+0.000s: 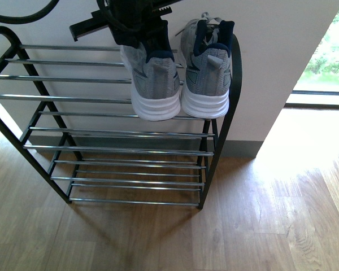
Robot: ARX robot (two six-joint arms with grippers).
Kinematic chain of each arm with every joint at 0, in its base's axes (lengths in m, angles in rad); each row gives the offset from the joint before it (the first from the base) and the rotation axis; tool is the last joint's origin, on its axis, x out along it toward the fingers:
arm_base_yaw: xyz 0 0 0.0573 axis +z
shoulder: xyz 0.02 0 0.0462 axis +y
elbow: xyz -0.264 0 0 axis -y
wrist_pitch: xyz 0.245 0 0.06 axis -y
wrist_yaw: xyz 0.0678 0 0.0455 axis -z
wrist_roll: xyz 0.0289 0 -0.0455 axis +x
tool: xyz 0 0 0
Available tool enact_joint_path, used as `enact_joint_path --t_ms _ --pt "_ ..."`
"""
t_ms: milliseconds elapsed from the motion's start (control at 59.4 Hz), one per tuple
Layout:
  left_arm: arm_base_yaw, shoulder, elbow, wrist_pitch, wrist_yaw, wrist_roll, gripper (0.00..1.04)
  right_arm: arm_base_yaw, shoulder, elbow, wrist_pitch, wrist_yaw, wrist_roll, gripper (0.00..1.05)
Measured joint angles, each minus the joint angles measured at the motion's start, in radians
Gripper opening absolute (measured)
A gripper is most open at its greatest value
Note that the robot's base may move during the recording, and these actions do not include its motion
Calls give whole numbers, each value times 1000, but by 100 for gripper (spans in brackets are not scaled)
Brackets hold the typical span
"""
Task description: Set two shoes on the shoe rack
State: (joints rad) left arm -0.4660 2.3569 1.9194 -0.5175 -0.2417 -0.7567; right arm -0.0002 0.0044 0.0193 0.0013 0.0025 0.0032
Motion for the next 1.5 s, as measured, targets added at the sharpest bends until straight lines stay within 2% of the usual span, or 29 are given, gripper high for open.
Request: enact_joint_path --t_ms 185,387,623,724,775,859,892,909,977,1078,1145,1229,1297,1499 --pt "-17 69 107 -53 5 89 1 0 0 0 0 0 0 96" --pt "-18 71 103 -26 16 117 3 0 0 0 0 0 0 96" --pt "-18 -44 -72 86 73 116 41 0 0 0 0 0 0 96" --pt "-21 -192 -225 144 87 118 63 0 0 0 0 0 0 96" --pt "-20 -274 -302 161 80 129 74 0 0 0 0 0 0 96" --pt "-10 -416 -443 200 -3 166 93 0 0 0 0 0 0 96" --pt "-6 -439 -463 202 -12 175 97 0 0 0 0 0 0 96" --pt "-5 -447 -473 217 -24 193 97 0 0 0 0 0 0 96" --pt "10 -510 -642 574 -151 339 85 0 0 0 0 -2 0 96" --pt "54 -589 -913 1060 -146 554 69 0 0 0 0 0 0 96" --pt "84 -646 -1063 1279 -124 642 58 0 0 0 0 0 0 96" --pt "121 -720 -1193 1421 -96 689 46 0 0 0 0 -2 0 96" --pt "152 -783 -1279 1469 -72 714 35 0 0 0 0 -2 0 96" --pt "220 -925 -1490 1507 9 738 1 0 0 0 0 -2 0 96"
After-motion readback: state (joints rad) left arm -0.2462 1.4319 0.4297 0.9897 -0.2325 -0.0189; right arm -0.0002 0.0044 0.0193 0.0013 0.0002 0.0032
